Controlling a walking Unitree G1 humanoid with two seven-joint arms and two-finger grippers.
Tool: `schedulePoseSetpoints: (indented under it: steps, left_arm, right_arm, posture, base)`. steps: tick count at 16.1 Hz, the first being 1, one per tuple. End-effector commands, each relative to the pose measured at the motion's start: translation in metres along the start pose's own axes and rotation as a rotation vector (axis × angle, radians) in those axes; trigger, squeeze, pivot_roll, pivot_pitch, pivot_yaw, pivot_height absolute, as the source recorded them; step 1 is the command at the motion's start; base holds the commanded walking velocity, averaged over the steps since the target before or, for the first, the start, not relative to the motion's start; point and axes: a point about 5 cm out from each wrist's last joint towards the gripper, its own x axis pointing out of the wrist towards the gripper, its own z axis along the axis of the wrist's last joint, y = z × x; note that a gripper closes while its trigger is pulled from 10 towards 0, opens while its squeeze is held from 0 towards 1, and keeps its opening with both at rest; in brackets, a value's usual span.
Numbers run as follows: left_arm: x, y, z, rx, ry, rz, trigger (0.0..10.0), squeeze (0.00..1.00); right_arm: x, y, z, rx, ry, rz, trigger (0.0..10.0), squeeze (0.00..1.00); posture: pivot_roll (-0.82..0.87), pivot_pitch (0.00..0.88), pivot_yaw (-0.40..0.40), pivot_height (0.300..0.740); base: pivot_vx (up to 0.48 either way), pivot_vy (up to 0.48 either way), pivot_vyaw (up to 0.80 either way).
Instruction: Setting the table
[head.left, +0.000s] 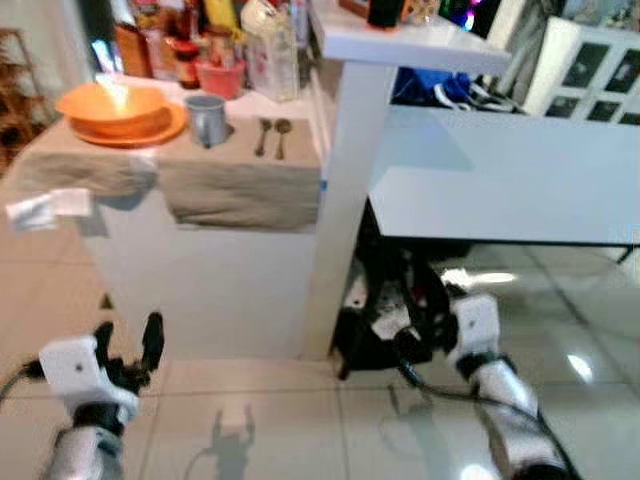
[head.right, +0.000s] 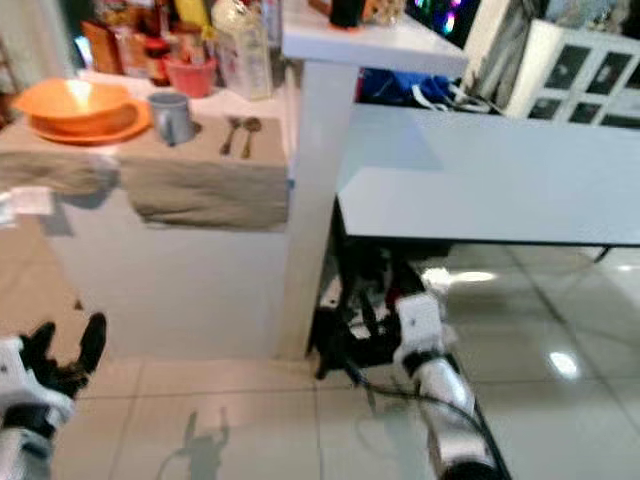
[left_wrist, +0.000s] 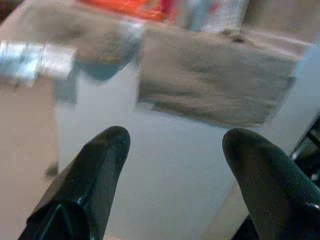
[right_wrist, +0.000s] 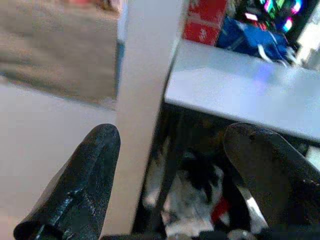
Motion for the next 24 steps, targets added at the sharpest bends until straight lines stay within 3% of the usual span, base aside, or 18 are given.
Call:
schedulePoseSetpoints:
  steps: [1,2,3,5,6,8,10,11,12,13,14,16,18,19,21,24]
  left_arm:
    - [0.001,-0.001,0.014,0.047,-0.046,-0.03,10.0,0.0]
    - [-0.014,0.008,0.016,0.053,-0.021,-0.007,10.0,0.0]
    - [-0.027,0.009,0.011,0.025,0.017,0.008,10.0,0.0]
    - [-0.025,-0.004,0.0,0.035,0.057,-0.026,10.0,0.0]
    - [-0.017,-0.012,-0.003,0.03,0.07,-0.061,10.0,0.0]
    - [-0.004,-0.013,-0.002,0.017,0.063,-0.071,10.0,0.0]
    - [0.015,-0.02,-0.003,-0.091,0.032,-0.046,10.0,0.0]
    - [0.023,-0.026,-0.002,-0.104,0.004,-0.056,10.0,0.0]
    - [0.023,-0.026,-0.002,-0.104,0.004,-0.056,10.0,0.0]
    - [0.033,-0.032,0.0,-0.133,-0.009,-0.066,10.0,0.0]
    - [0.033,-0.034,-0.004,-0.121,0.013,-0.082,10.0,0.0]
    - [0.031,-0.033,-0.01,-0.105,0.034,-0.079,10.0,0.0]
    - [0.036,-0.021,-0.014,-0.063,0.033,-0.053,10.0,0.0]
    - [0.038,-0.008,-0.013,-0.036,0.034,-0.033,10.0,0.0]
    - [0.039,0.006,-0.012,0.016,0.05,-0.053,10.0,0.0]
    - [0.043,-0.01,-0.023,0.025,0.084,-0.133,10.0,0.0]
  right_arm:
    - [0.008,-0.016,0.017,-0.016,-0.053,-0.002,10.0,0.0]
    - [-0.003,-0.039,0.016,-0.031,-0.008,-0.03,10.0,0.0]
    - [-0.016,-0.043,0.009,-0.028,0.02,-0.04,10.0,0.0]
    - [-0.017,-0.029,-0.005,0.0,0.045,-0.027,10.0,0.0]
    - [-0.015,-0.021,-0.018,0.045,0.072,-0.031,10.0,0.0]
    - [-0.014,-0.018,-0.03,0.132,0.111,-0.054,10.0,0.0]
    - [0.0,0.004,-0.03,0.338,0.108,-0.061,10.0,0.0]
    - [0.006,0.024,-0.028,0.34,0.111,0.008,10.0,0.0]
    - [0.006,0.024,-0.028,0.34,0.111,0.008,10.0,0.0]
    - [0.013,0.042,-0.02,0.274,0.081,0.09,10.0,0.0]
    - [0.018,0.038,-0.015,0.231,0.067,0.077,10.0,0.0]
    - [0.024,0.028,-0.01,0.132,0.072,0.037,10.0,0.0]
    - [0.029,0.0,-0.003,-0.04,0.08,0.009,10.0,0.0]
    - [0.031,-0.019,0.003,-0.048,0.073,-0.027,10.0,0.0]
    - [0.034,-0.017,0.009,-0.08,0.05,0.078,10.0,0.0]
    - [0.04,-0.005,0.012,-0.021,0.028,0.068,10.0,0.0]
  posture:
    - [0.08,0.0,-0.085,0.736]
    - [0.08,0.0,-0.09,0.736]
    - [0.09,0.0,-0.097,0.736]
    - [0.09,0.0,-0.088,0.736]
    - [0.08,0.0,-0.084,0.736]
    - [0.08,0.0,-0.074,0.736]
    - [0.08,0.0,-0.056,0.736]
    - [0.07,0.0,-0.055,0.736]
    - [0.07,0.0,-0.055,0.736]
    - [0.07,0.0,-0.055,0.736]
    - [0.07,0.0,-0.055,0.736]
    - [0.07,0.0,-0.059,0.736]
    - [0.07,0.0,-0.062,0.736]
    - [0.07,0.0,-0.07,0.736]
    - [0.08,0.0,-0.078,0.736]
    - [0.07,0.0,-0.067,0.736]
  base:
    - [0.0,0.0,0.0]
    - [0.0,0.0,0.0]
    - [0.0,0.0,0.0]
    - [0.0,0.0,0.0]
    - [0.0,0.0,0.0]
    - [0.0,0.0,0.0]
    - [0.0,0.0,0.0]
    - [0.0,0.0,0.0]
    - [0.0,0.0,0.0]
    - [0.0,0.0,0.0]
    - [0.0,0.0,0.0]
    - [0.0,0.0,0.0]
    - [0.0,0.0,0.0]
    - [0.0,0.0,0.0]
    - [0.0,0.0,0.0]
    - [0.0,0.0,0.0]
